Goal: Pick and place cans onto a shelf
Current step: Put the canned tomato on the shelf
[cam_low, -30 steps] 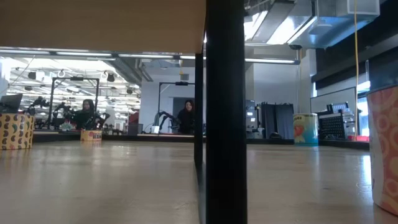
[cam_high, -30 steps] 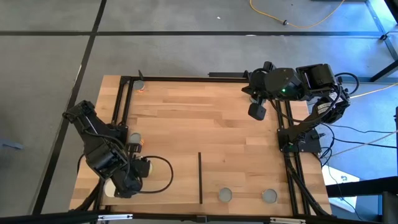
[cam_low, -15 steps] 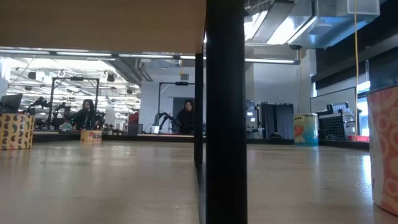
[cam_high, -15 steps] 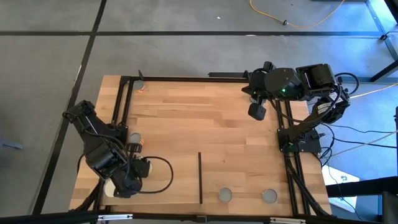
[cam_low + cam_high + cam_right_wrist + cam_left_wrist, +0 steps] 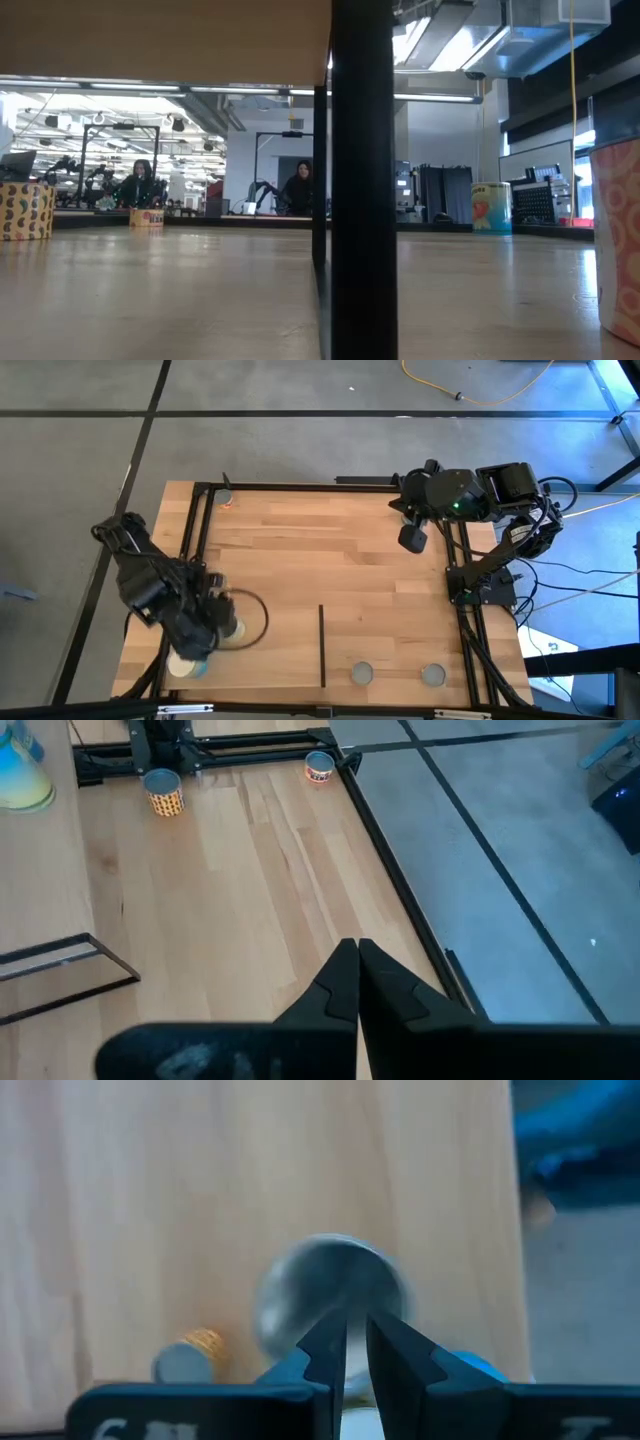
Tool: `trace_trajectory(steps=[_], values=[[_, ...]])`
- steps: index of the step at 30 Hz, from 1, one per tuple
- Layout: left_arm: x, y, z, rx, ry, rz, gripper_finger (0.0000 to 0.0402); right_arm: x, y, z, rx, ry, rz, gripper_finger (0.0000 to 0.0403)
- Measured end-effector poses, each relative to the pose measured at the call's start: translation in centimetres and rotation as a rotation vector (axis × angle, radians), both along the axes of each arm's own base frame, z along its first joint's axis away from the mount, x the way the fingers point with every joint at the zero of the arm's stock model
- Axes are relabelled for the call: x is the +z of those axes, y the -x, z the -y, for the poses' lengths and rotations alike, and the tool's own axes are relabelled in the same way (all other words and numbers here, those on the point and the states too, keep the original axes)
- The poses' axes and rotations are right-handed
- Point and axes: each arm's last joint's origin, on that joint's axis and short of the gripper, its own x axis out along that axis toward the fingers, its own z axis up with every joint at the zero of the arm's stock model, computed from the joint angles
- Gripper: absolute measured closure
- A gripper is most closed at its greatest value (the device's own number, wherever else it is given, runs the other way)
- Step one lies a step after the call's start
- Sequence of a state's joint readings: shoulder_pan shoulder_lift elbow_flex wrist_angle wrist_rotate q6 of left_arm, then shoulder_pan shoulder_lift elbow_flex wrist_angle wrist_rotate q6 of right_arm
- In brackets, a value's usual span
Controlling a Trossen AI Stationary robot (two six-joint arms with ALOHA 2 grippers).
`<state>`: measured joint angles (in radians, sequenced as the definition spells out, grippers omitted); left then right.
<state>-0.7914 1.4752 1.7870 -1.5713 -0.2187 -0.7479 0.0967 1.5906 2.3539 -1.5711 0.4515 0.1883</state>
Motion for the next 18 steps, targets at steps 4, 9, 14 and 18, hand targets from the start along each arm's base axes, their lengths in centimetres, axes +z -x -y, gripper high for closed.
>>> trace_trajectory(steps=[4, 9, 14, 18], values=[[1.3, 0.3, -2.3, 0.097, -0.065, 0.142, 0.0366, -0.1, -0.1, 0.4, -0.114, -0.085, 0.049, 0.04], [3.0, 1.2, -5.5, 0.266, -0.135, 0.32, 0.0366, -1.5, -1.0, 2.5, -0.276, -0.121, 0.023, 0.04], [4.1, 2.0, -8.0, 0.395, -0.14, 0.4, 0.0366, -4.1, -1.9, 6.1, -0.348, -0.18, -0.108, 0.04], [4.6, 2.3, -9.6, 0.479, -0.164, 0.441, 0.0366, -6.5, -1.6, 10.0, -0.418, -0.222, -0.226, 0.04]])
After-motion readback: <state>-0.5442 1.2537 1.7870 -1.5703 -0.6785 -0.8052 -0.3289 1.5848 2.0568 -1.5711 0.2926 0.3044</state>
